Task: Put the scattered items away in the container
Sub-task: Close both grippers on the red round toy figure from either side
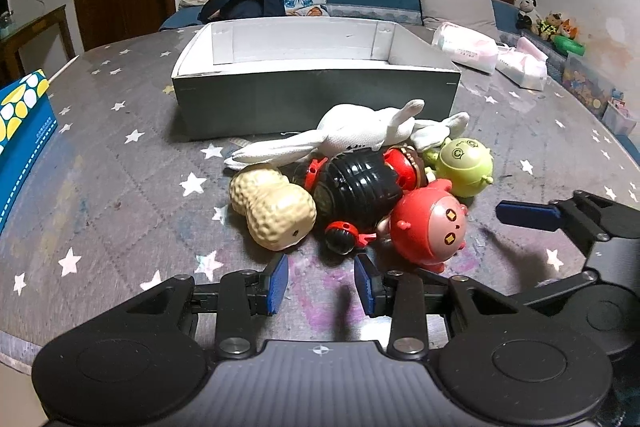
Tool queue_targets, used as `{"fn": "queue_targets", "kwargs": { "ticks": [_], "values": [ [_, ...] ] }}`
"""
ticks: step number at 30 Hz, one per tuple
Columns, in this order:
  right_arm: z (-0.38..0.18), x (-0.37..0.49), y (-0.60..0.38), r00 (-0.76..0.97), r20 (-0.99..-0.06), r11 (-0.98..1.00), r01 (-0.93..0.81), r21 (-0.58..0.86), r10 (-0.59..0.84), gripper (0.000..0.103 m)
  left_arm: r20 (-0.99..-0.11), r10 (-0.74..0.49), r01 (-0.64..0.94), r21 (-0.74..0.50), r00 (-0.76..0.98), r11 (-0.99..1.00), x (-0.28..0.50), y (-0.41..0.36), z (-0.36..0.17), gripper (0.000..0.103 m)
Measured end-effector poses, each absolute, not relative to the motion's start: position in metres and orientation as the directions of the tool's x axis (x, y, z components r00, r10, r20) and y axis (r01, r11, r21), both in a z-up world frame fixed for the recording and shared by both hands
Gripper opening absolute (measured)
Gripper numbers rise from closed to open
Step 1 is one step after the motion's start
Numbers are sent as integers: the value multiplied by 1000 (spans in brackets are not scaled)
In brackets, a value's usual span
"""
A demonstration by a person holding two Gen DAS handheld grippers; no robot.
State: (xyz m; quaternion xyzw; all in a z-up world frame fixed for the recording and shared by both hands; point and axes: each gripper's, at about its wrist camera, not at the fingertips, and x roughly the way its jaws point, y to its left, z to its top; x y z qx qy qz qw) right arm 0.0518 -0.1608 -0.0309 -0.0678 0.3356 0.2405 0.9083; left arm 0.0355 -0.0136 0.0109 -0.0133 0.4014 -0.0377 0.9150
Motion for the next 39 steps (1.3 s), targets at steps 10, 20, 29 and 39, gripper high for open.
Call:
{"fn": "queue_targets", "kwargs": {
  "ticks": [10,20,29,39],
  "values": [
    [-32,61,-158,642,-647,860,-509,42,412,94,-718,-156,108,-113,678,988,40,-14,24,39],
    [-31,69,-157,625,-643,843,-535,59,442,87,-702,-283,181,-218,653,959,48,-16,33,39],
    [-29,74,-157,619,-635,835,-546,75,462,78,-726,-330,195,-267,603,944,62,-18,28,39],
    [-34,76,-158,607,-645,838,-537,98,464,70,-728,-372,191,-323,575,927,66,-15,23,39]
  ]
}}
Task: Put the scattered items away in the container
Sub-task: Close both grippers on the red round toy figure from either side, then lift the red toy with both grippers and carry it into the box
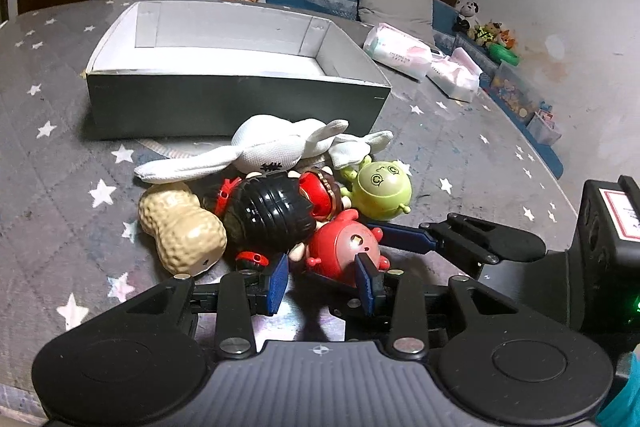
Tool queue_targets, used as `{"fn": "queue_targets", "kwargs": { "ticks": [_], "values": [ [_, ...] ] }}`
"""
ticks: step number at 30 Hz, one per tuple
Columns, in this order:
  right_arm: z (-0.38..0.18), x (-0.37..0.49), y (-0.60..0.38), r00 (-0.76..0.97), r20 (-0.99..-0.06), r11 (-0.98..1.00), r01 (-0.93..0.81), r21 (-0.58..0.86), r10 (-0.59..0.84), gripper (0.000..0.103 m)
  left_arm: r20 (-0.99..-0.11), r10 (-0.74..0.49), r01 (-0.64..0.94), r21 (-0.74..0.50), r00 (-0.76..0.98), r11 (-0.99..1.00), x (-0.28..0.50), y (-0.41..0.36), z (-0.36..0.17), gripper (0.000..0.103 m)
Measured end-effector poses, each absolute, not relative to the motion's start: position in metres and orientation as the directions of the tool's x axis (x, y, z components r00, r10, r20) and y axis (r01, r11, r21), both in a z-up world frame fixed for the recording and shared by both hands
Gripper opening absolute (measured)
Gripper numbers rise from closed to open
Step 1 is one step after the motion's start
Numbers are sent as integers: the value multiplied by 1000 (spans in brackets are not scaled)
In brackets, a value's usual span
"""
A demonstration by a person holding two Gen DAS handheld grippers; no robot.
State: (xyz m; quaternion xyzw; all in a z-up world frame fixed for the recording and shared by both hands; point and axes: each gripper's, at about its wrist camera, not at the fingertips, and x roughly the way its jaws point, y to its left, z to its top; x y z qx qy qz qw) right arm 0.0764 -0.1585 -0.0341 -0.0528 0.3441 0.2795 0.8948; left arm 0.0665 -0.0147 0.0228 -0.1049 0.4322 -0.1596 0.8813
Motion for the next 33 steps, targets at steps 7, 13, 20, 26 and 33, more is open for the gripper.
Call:
{"fn": "queue_targets", "kwargs": {
  "ticks": [7,13,20,26,33],
  "values": [
    [-34,75,-158,617,-646,846,-527,86,450,69,-718,-411,200,-364,562,910,70,-16,19,39],
    [-29,70,-161,629,-639,849,-523,71,442,69,-703,-435,228,-374,563,899,66,-19,22,36],
    [-8,64,-164,670,-605,855,-517,36,431,69,-662,-451,272,-361,599,892,61,-22,41,36],
    [18,81,-166,708,-569,864,-503,9,418,69,-622,-461,297,-355,633,886,81,-25,65,36],
    [49,137,-166,724,-546,867,-499,7,421,69,-575,-455,299,-349,680,888,132,-22,92,36]
  ]
}}
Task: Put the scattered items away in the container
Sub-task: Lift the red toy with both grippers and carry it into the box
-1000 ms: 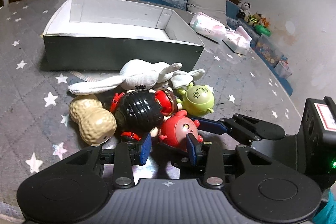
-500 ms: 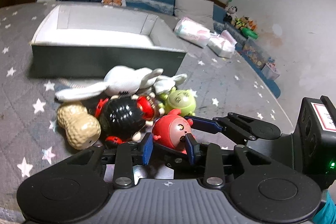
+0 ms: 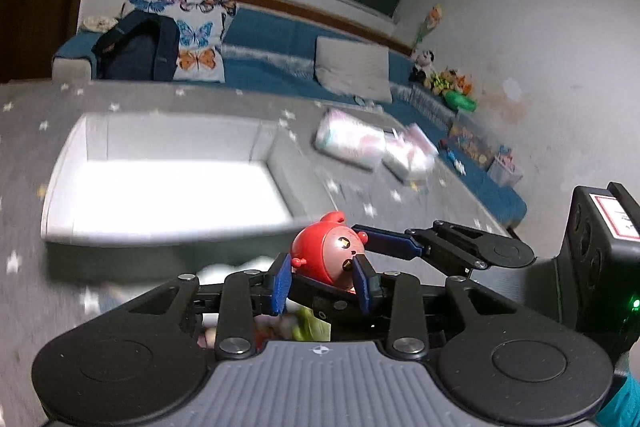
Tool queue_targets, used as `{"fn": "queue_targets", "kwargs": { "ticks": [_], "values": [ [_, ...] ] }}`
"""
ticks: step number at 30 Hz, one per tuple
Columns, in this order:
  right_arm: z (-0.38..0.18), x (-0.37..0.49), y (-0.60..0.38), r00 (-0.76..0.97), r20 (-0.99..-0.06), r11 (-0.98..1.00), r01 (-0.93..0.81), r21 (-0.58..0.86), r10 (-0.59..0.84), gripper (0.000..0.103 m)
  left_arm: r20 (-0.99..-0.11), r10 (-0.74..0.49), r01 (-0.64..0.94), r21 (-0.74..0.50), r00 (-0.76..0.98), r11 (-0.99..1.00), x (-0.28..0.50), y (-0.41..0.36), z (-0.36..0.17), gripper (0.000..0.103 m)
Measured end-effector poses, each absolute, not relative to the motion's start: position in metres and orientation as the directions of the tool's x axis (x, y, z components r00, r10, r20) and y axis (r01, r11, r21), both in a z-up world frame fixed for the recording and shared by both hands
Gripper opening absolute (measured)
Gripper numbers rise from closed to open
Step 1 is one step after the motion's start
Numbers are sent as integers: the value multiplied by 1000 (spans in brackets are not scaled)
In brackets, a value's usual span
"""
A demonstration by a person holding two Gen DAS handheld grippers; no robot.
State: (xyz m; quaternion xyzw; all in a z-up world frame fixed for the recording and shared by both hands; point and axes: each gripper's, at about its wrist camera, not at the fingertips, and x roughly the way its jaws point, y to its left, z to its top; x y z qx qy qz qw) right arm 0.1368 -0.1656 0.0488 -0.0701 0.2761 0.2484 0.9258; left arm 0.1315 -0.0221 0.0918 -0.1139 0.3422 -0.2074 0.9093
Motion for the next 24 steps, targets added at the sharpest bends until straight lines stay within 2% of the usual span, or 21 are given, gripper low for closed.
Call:
{"fn": "queue_targets", "kwargs": {
  "ticks": [8,24],
  "values": [
    [56,227,-151,699,-588,865,-502,2,407,69,-591,-443,267,-364,674,892,216,-9,91,36],
    [12,338,-132,587,-721,875,-481,55,368,69,-655,-472,196,-451,590,871,322,16,45,35]
  ]
}}
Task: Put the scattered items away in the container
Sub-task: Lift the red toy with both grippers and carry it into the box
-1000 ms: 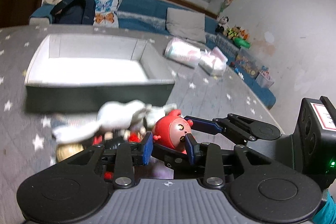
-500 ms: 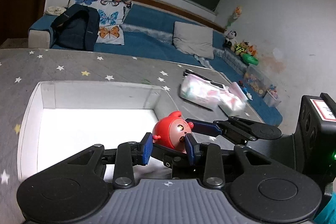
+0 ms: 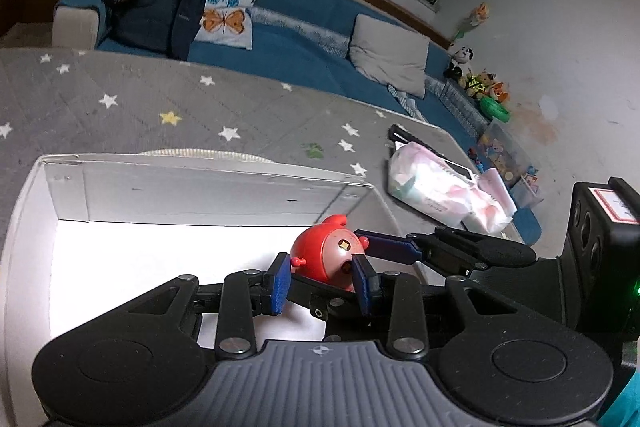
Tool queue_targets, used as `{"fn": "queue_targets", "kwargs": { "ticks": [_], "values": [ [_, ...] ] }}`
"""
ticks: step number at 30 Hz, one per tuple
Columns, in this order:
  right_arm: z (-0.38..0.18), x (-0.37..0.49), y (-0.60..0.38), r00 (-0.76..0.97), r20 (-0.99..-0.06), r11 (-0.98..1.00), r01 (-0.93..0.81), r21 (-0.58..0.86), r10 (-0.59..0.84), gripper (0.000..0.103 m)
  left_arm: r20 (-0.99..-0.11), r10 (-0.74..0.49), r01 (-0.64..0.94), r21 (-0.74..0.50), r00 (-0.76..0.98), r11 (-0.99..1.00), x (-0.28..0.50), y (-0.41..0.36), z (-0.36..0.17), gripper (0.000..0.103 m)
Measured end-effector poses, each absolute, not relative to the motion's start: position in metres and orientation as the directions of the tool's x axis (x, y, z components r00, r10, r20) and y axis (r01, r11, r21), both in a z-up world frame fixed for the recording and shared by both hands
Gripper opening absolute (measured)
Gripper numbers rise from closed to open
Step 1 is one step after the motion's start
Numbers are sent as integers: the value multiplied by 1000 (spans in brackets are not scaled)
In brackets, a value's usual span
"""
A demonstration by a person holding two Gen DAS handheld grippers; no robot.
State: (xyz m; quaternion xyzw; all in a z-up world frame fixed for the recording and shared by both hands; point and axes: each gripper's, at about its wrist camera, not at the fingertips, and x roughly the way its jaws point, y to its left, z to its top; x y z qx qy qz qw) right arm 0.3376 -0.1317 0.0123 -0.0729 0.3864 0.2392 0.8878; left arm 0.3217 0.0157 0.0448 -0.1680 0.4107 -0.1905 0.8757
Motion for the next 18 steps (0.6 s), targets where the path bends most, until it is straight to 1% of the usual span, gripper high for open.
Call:
{"fn": "queue_targets", "kwargs": {
  "ticks": [8,18],
  "values": [
    [-4,361,-123,537,-778,881,-470,46,327,69,-662,-498,167,-499,560,850,340,24,25,35],
    [-11,367,-106,526,-815,873,-485,-51,244,69,-656,-522,153,-534,545,831,345,27,15,35]
  ]
}}
